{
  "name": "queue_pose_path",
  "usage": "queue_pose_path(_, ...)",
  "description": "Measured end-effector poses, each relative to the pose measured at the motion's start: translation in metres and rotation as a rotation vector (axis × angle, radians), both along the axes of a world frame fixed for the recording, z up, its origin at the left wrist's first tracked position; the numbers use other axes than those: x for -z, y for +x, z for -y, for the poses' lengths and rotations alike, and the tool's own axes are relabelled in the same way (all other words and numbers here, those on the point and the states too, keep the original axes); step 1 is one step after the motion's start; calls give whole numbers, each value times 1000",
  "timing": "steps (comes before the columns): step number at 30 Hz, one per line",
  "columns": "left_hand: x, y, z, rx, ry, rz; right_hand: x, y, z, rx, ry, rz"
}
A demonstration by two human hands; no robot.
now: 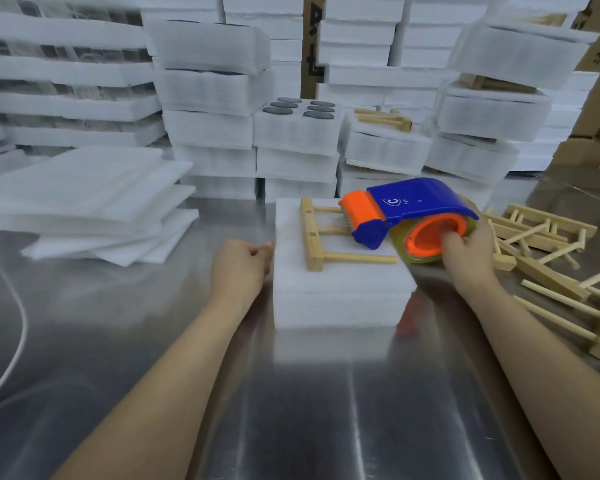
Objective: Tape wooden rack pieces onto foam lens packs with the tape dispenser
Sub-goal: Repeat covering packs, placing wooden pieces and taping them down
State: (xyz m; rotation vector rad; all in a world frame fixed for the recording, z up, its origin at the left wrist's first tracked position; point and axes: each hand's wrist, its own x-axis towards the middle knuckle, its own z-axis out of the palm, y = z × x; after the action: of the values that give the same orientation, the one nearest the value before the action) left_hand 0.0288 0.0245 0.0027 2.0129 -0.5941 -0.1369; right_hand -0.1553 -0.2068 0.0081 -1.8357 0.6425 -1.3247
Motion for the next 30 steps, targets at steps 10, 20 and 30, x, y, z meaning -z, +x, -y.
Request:
queue_pose_path(10,0,0,-4,-21,290,227,-1,-2,-2,-9,28,-42)
queue_pose_path(20,-9,3,-7,-95,244,212,-3,-5,-4,-39,7,-46)
queue_pose_path(30,-57,-27,77,306,675,455,-2,-5,7,5,27,-92)
